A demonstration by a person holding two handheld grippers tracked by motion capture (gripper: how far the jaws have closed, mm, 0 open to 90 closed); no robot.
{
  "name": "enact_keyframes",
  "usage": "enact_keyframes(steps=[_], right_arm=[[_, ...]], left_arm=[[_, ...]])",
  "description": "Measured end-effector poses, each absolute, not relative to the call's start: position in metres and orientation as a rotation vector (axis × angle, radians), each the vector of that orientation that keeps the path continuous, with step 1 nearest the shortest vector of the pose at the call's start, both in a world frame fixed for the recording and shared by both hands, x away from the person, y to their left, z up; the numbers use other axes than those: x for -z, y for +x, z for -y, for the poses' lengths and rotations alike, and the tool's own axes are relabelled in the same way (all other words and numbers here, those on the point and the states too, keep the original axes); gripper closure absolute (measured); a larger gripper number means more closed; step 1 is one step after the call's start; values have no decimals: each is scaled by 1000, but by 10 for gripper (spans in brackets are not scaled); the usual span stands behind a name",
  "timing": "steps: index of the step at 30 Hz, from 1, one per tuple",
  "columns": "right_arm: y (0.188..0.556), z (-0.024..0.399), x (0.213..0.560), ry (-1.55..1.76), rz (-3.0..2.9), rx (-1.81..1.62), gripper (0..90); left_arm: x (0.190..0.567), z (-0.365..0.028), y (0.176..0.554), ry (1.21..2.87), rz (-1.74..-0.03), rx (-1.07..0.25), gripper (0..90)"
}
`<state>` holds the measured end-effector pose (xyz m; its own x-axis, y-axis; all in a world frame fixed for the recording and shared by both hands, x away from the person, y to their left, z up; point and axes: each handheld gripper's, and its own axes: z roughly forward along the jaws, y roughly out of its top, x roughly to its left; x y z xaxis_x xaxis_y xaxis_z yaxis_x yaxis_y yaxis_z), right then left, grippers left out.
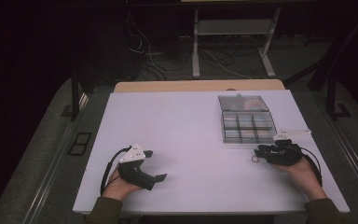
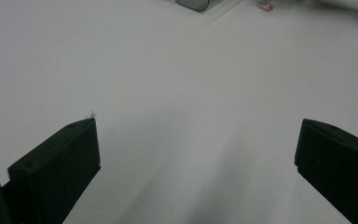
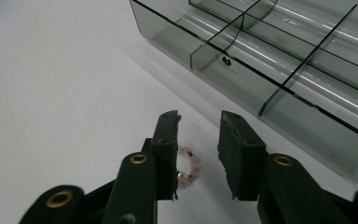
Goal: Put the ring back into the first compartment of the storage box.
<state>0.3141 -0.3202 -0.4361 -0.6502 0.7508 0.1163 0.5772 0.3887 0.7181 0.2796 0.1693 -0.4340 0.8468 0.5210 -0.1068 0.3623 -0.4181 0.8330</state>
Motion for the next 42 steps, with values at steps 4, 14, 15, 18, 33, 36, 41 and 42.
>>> enact_keyframes(steps=[4, 14, 15, 18, 33, 36, 41, 42], right_arm=[[315, 320, 438, 1176, -2437, -1087, 727], [317, 319, 443, 1200, -2471, -1031, 771], [317, 319, 443, 1202, -2471, -1029, 773], [318, 318, 444, 1207, -2472, -1021, 785], [319, 316, 447, 1218, -2492, -993, 824], [319, 316, 447, 1220, -2491, -992, 830], [318, 315, 448, 1207, -2489, -978, 842], [318, 315, 448, 1210, -2487, -977, 848]], left_arm=[[434, -169, 279, 2053, -646, -207, 0], [434, -169, 279, 2054, -646, -207, 0], [434, -169, 279, 2054, -645, -207, 0], [434, -169, 279, 2057, -645, -206, 0], [434, -169, 279, 2054, -646, -206, 0], [434, -169, 279, 2056, -645, -206, 0], [434, -169, 279, 2057, -645, -207, 0], [434, -169, 279, 2057, -645, -206, 0]])
